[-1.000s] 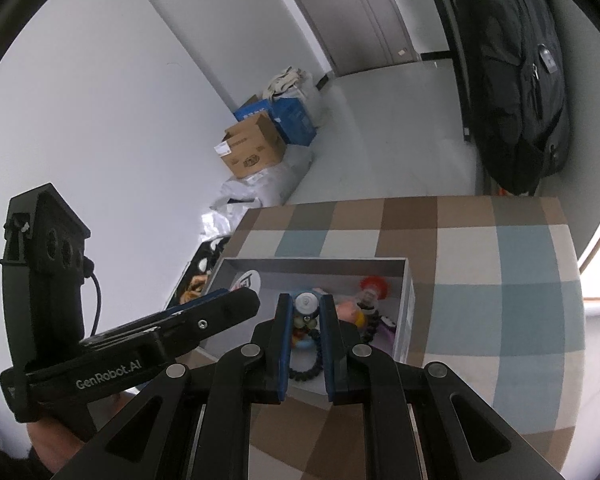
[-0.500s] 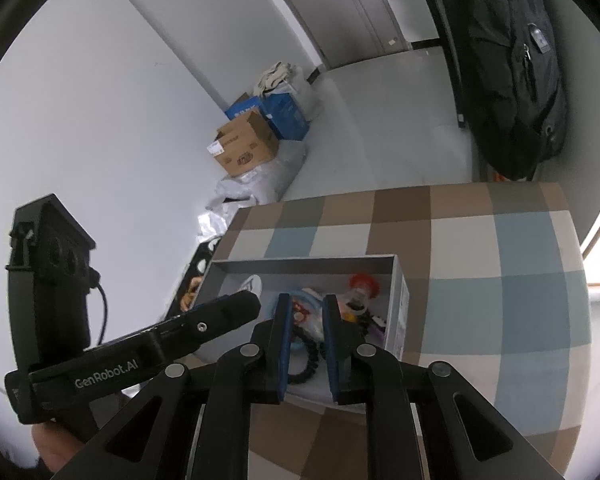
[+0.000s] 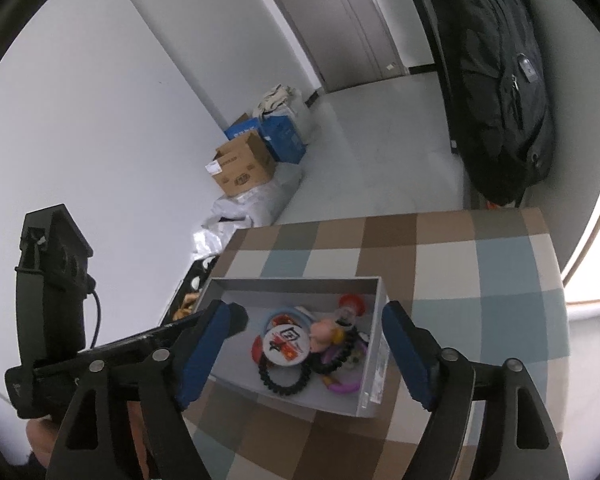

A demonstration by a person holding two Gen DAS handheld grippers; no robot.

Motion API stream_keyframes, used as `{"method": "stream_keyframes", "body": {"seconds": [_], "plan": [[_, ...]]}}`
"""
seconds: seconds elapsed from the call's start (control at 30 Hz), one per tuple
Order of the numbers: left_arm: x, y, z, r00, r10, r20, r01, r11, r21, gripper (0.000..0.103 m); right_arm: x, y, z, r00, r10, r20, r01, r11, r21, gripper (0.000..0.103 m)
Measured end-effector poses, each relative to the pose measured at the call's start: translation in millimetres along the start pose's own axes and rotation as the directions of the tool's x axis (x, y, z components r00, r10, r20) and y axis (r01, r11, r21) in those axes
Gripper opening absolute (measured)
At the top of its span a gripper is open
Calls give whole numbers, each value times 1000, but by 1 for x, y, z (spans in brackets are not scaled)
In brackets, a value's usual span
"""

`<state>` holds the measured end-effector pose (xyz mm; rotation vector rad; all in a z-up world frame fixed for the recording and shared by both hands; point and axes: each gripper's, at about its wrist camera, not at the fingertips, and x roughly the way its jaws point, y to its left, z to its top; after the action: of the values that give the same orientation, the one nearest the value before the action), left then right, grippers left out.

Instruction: Organize jewelry

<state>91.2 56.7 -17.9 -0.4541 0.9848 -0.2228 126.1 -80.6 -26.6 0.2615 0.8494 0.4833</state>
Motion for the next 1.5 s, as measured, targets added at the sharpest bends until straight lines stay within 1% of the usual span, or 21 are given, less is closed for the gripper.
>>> {"method": "stream_keyframes", "body": {"seconds": [0.13, 0.2, 0.27, 0.37, 0.53, 0.67, 0.8, 0.9, 0.97, 1.03, 1.07, 1.1, 1.13, 1.2, 1.23, 1.33, 1.37, 1.5], "plan": [[-1, -1, 0, 999, 43, 17, -43, 999, 14, 65, -2, -1, -1, 1000, -5, 4, 5, 1000, -1, 86], [-2, -2, 0, 998, 58, 29, -59, 998, 26, 70, -4, 0, -1, 1000, -2, 5, 2, 1000, -8, 88], [-6, -3, -1, 995, 78, 55, -80, 996, 35, 74, -5, 2, -2, 1000, -4, 10, 4, 1000, -19, 94], [-14, -5, -2, 991, 100, 89, -105, 993, 50, 75, -9, 3, -3, 1000, -2, 22, 3, 1000, -25, 99], [-24, -8, -5, 982, 131, 139, -142, 987, 70, 77, -21, 3, -5, 998, -13, 59, 15, 999, -35, 103], [-33, -10, -10, 972, 151, 182, -168, 983, 80, 80, -32, 3, -8, 997, -2, 83, 5, 999, -32, 103], [-45, -15, -17, 959, 164, 233, -191, 976, 100, 81, -43, 5, -14, 992, 0, 126, 9, 998, -65, 103], [-51, -19, -25, 952, 168, 258, -203, 973, 114, 82, -48, 7, -20, 991, 4, 132, 6, 997, -74, 103], [-54, -21, -30, 948, 171, 270, -209, 970, 121, 82, -55, 10, -24, 987, 11, 157, 4, 995, -98, 103], [-57, -23, -37, 935, 203, 290, -249, 959, 132, 83, -61, 13, -28, 985, 16, 174, 6, 992, -127, 103], [-60, -24, -42, 924, 225, 309, -279, 950, 143, 83, -63, 14, -30, 984, 17, 179, 7, 991, -134, 103], [-61, -24, -45, 918, 240, 317, -297, 943, 147, 83, -65, 14, -32, 983, 17, 183, 9, 990, -141, 103], [-62, -23, -47, 916, 247, 317, -305, 941, 147, 83, -66, 14, -35, 983, 13, 184, 14, 989, -146, 103], [-66, -20, -49, 920, 238, 312, -291, 947, 136, 83, -71, 15, -43, 979, -16, 204, 52, 984, -169, 103], [-69, -18, -50, 918, 241, 315, -292, 948, 125, 83, -73, 16, -46, 977, -16, 214, 56, 982, -179, 103], [-77, -13, -63, 903, 257, 345, -309, 945, 104, 83, -78, 12, -59, 972, -15, 233, 57, 983, -175, 103], [-77, -12, -67, 900, 262, 347, -314, 944, 100, 83, -79, 10, -64, 971, -14, 238, 57, 983, -173, 103], [-68, -4, -82, 904, 267, 335, -313, 946, 89, 83, -73, 10, -77, 974, -38, 222, 83, 976, -200, 103]]}}
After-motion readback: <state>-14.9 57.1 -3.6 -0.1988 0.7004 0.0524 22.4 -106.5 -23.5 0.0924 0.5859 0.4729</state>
